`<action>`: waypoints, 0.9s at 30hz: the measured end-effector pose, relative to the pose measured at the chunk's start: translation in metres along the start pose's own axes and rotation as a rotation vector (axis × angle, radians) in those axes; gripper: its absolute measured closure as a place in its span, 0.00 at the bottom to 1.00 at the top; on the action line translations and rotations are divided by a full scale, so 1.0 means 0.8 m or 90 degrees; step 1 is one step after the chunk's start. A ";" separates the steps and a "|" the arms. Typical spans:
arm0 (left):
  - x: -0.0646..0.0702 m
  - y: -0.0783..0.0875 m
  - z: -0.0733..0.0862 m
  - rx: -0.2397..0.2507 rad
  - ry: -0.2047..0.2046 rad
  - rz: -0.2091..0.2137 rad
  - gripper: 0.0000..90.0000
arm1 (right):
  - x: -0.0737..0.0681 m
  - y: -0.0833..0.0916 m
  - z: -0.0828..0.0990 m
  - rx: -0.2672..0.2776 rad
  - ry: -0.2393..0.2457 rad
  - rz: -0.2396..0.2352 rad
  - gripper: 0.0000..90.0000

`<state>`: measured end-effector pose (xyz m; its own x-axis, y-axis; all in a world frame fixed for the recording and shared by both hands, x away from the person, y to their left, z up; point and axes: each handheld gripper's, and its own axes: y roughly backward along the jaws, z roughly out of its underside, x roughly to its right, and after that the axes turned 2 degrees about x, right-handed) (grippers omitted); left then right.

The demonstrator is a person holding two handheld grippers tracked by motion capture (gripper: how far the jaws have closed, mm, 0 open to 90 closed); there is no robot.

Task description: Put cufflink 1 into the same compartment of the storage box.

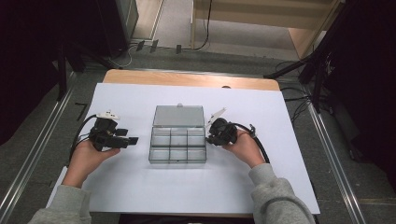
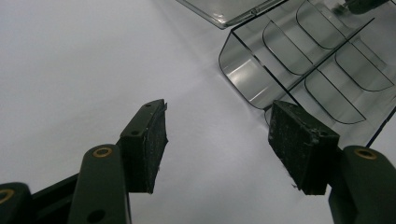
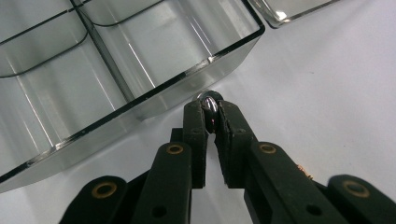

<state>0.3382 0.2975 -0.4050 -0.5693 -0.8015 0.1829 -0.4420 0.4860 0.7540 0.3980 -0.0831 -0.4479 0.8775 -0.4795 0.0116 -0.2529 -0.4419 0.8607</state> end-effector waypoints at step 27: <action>0.001 -0.004 -0.003 -0.001 0.002 0.006 0.39 | 0.003 0.040 0.002 0.051 -0.041 -0.019 0.93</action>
<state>0.3408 0.2949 -0.4058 -0.5713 -0.7980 0.1918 -0.4357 0.4929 0.7532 0.3911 -0.0994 -0.4214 0.8579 -0.5115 -0.0486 -0.2609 -0.5151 0.8164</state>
